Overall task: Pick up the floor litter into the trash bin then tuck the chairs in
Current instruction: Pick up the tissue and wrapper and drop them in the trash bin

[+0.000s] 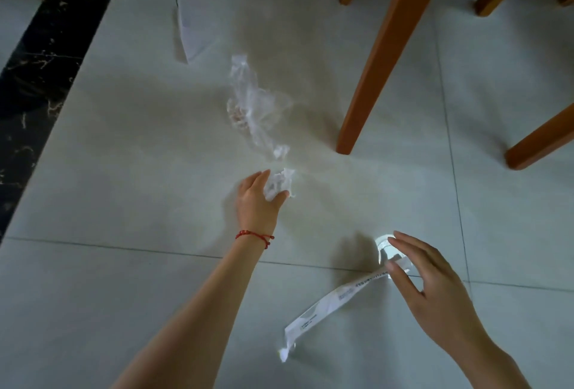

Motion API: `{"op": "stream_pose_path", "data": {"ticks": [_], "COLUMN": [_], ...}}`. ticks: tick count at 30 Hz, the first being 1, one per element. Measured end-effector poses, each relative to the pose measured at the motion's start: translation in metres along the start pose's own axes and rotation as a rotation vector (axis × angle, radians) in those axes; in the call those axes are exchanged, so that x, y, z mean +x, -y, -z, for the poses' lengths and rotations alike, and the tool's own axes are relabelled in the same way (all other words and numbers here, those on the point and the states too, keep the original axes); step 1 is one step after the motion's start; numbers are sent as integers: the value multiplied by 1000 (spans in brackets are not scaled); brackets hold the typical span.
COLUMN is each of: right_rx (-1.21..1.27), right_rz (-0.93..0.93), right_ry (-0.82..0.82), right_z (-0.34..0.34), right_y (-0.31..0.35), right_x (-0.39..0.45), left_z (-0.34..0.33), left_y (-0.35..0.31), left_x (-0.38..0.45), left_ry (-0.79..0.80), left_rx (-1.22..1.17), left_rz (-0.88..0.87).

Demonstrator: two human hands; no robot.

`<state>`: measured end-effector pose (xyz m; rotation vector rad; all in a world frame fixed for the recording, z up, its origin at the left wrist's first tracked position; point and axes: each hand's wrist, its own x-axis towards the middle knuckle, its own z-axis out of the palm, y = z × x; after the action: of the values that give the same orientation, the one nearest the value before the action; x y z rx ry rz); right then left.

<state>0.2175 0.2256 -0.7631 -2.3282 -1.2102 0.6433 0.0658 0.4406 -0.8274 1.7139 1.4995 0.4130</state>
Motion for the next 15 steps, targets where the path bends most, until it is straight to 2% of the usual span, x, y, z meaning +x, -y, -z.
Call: {"op": "stream_pose_path", "data": {"ticks": [11, 15], "right_rx": [22, 28], "right_rz": [-45, -30], "right_ry": [9, 20], "right_z": [-1, -7], "right_y": [-8, -6], "right_x": [-22, -23], "left_z": [-24, -21], "left_y": [-8, -5], "left_x": [11, 5], "left_ry": [-36, -45], "left_rx": [102, 35], "left_rz": [-89, -69]}}
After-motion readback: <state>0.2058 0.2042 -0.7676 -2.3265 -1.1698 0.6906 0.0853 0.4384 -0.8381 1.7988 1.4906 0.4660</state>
